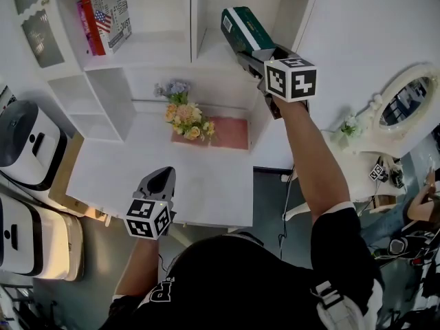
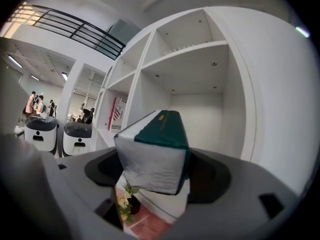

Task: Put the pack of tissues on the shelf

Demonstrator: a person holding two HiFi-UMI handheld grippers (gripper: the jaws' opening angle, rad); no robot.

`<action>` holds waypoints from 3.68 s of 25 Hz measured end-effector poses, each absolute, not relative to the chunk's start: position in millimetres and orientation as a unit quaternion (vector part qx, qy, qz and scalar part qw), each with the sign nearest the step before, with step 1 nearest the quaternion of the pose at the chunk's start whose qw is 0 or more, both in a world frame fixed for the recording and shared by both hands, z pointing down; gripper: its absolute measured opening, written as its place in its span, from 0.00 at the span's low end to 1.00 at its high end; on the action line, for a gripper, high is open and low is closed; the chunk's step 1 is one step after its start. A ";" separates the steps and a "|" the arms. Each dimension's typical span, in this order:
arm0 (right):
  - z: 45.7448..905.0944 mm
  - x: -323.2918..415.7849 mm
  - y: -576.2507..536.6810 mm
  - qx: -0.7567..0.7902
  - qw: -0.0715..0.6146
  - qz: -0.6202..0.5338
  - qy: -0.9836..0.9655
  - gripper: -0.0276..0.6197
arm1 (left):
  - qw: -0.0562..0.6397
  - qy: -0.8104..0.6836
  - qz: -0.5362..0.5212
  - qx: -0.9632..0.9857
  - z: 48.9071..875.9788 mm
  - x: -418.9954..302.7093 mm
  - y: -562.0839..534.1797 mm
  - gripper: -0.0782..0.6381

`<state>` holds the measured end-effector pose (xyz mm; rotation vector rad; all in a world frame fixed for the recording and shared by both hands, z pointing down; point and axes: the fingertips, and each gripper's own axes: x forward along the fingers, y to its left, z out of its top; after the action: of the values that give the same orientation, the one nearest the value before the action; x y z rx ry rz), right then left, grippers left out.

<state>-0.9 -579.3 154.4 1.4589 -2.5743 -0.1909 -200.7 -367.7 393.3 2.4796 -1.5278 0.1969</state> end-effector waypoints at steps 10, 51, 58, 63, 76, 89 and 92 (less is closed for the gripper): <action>157.0 -16.1 -639.1 0.495 0.140 -0.038 -0.857 0.62 | 0.114 -0.536 0.058 0.834 395.3 -206.9 -364.2 0.13; 180.5 -7.4 -671.7 0.522 0.129 0.029 -0.843 0.69 | 0.150 -0.546 0.057 0.822 417.1 -210.3 -344.8 0.13; 178.3 -5.3 -633.7 0.511 0.138 -0.006 -0.848 0.69 | 0.155 -0.530 0.057 0.832 417.0 -197.5 -347.2 0.13; 183.2 1.6 -589.1 0.498 0.109 -0.033 -0.859 0.69 | 0.165 -0.515 0.053 0.839 419.4 -183.7 -347.4 0.13; 222.1 13.1 -465.0 0.449 -0.031 -0.022 -0.893 0.06 | 0.168 -0.480 0.064 0.859 418.9 -157.8 -348.1 0.13; 316.5 2.9 -383.7 0.406 -0.036 0.048 -0.912 0.05 | 0.149 -0.468 0.070 0.868 415.0 -159.6 -338.1 0.13; 345.1 -0.2 -369.6 0.409 -0.019 0.076 -0.909 0.05 | 0.146 -0.465 0.072 0.870 415.5 -161.1 -334.0 0.13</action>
<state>-0.2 -369.6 345.1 1.2994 -2.8910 0.2413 -161.1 -334.0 415.5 2.5061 -1.3385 0.2087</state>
